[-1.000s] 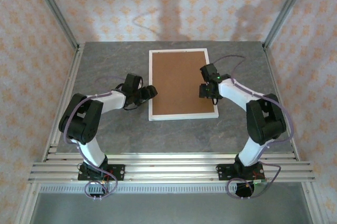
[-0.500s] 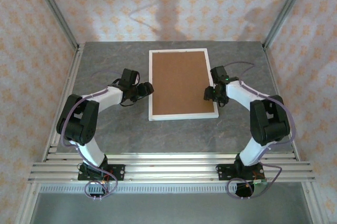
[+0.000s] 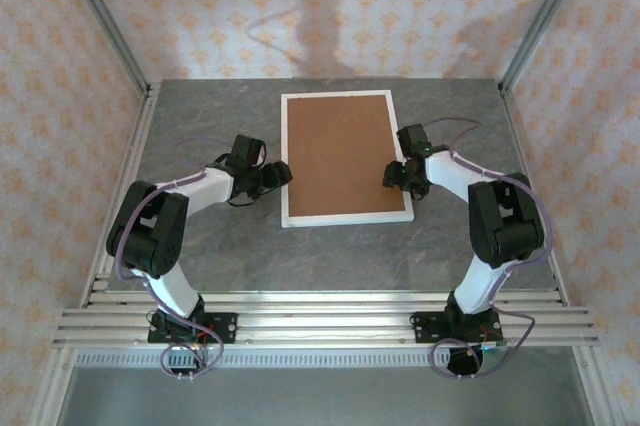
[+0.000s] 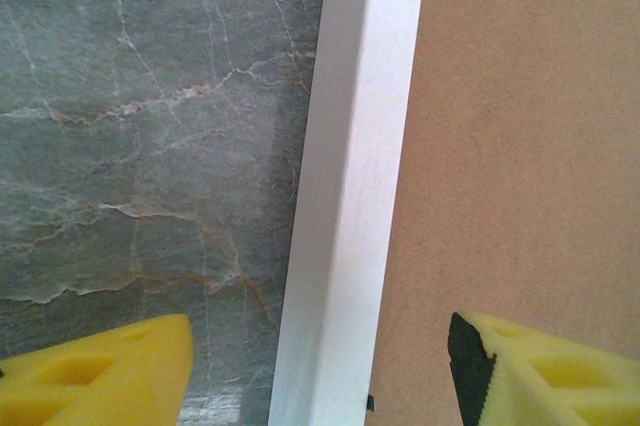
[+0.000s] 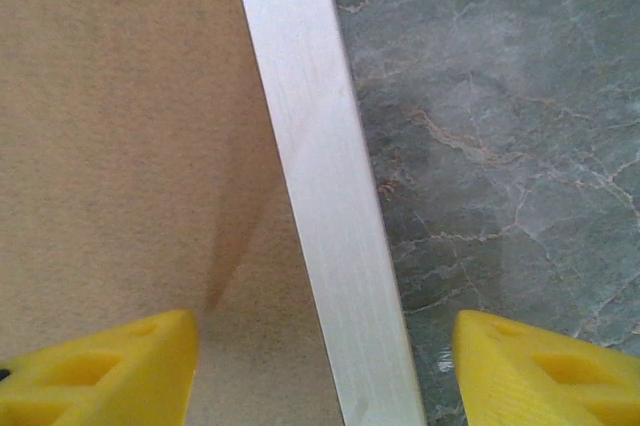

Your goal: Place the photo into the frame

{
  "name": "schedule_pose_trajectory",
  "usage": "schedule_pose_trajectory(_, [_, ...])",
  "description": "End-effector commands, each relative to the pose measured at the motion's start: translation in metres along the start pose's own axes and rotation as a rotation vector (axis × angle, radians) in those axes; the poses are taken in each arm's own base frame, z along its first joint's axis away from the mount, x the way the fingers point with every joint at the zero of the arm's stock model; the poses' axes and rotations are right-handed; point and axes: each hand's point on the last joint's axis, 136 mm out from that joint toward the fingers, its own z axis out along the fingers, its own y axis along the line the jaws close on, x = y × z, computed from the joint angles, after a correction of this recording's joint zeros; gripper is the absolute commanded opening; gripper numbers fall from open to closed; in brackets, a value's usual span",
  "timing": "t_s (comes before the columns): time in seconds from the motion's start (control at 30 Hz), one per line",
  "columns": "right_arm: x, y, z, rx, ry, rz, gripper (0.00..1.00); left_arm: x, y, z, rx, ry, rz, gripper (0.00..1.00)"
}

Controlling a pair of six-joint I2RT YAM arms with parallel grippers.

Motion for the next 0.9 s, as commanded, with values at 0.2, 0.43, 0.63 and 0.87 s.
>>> schedule_pose_trajectory(0.2, [-0.042,0.012,-0.015,-0.119,-0.079,0.014,0.65,-0.049,-0.01,-0.004,-0.111,-0.078,0.164,0.7])
schedule_pose_trajectory(0.43, [-0.066,0.025,0.008,-0.186,-0.04,0.01,0.58,-0.068,-0.016,0.034,-0.136,-0.015,0.182,0.69])
schedule_pose_trajectory(0.63, [-0.069,0.019,0.021,-0.142,-0.019,-0.004,0.56,-0.06,-0.006,0.058,-0.166,0.055,0.162,0.67])
schedule_pose_trajectory(0.87, [-0.05,0.016,0.022,-0.153,0.012,0.0,0.4,-0.037,-0.003,0.061,-0.157,0.085,0.164,0.46])
